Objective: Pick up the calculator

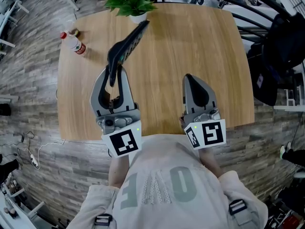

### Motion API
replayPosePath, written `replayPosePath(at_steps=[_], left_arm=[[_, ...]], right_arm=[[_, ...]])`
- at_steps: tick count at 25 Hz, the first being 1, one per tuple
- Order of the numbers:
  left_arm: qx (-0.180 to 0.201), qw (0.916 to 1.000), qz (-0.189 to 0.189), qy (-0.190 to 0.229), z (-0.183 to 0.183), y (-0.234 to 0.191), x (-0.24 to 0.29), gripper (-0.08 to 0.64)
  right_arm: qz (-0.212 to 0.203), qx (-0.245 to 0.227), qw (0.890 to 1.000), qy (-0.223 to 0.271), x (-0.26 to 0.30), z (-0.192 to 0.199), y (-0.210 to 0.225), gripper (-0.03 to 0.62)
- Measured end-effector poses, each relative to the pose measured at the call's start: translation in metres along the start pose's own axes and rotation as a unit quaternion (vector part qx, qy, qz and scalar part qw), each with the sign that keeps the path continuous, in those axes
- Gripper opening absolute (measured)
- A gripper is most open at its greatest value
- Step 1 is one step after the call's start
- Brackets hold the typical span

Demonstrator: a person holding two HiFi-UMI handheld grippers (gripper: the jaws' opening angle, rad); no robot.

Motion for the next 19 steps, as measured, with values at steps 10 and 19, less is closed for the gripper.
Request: replayPosePath(at_steps=[10, 19], left_arm=[[0.009, 0.9999, -0.008, 0.007, -0.002, -0.0056, -0.0016, 0.089], [0.007, 1.0, 0.002, 0.001, -0.0011, -0.0038, 0.0006, 0.081]], right_arm=[[-0.005, -0.005, 1.0, -0.003, 0.0021, 0.0013, -0.0017, 0.018], [-0.009, -0.011, 1.0, -0.007, 0.0033, 0.0001, -0.002, 0.018]])
Point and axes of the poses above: the fingertips, and each gripper's own axes: x forward along the fingers, y to its right, z out of its underside, the point moved 8 cm from there along -x, backward along the fingers, and after that the axes turned 13 degrees about -z, right-handed, at the moved point
